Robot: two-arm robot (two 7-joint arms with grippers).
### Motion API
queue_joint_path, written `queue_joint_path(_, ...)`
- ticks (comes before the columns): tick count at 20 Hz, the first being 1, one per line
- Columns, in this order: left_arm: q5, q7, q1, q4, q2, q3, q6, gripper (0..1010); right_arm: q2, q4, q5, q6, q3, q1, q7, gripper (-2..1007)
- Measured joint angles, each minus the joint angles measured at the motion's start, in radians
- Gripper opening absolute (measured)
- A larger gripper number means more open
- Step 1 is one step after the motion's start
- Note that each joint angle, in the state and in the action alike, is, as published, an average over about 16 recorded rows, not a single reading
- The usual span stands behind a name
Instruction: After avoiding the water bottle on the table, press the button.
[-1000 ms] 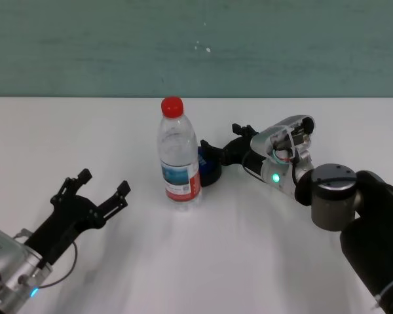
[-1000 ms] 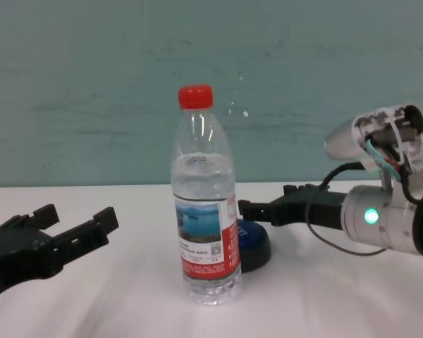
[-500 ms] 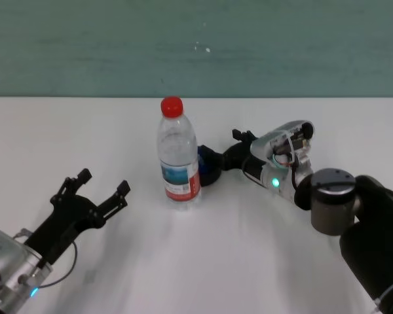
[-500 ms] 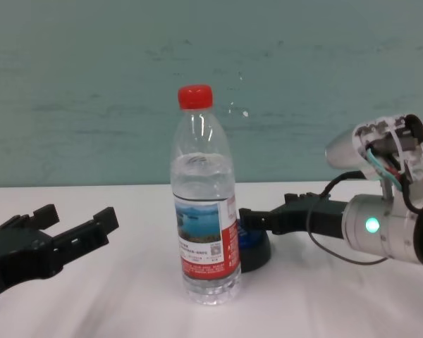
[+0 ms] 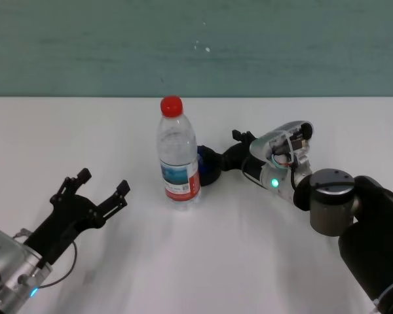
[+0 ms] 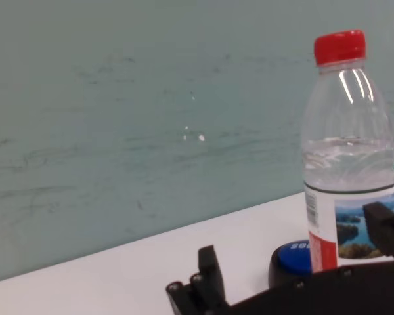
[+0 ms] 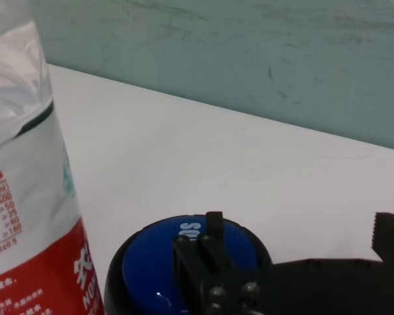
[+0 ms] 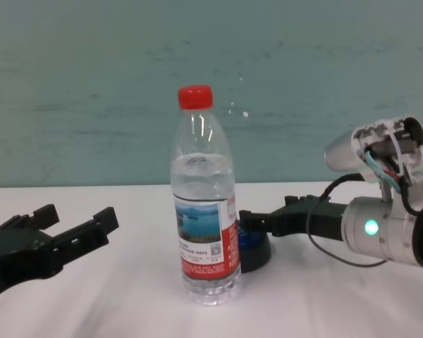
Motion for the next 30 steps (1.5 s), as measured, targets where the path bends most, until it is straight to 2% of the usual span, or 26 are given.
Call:
queue_joint_path(6,0.000,0.000,0.000,0.000,0.000,0.000,0.000,1010,0.004,-0.025,-0.005,0.006,0.002,-0.011,-0.010,1004)
queue_joint_path(12,0.000,0.000,0.000,0.000,0.000,0.000,0.000,1010,0.015,-0.080,-0.013,0.014,0.010,-0.036,-0.028,1004)
queue_joint_path(21,0.000,0.000,0.000,0.000,0.000,0.000,0.000,1010,0.033,-0.183,-0.022,0.024,0.033,-0.094,-0.062,1004)
queue_joint_path(30,0.000,0.000,0.000,0.000,0.000,0.000,0.000,1010,0.045,-0.282,-0.036,0.031,0.064,-0.170,-0.105,1004)
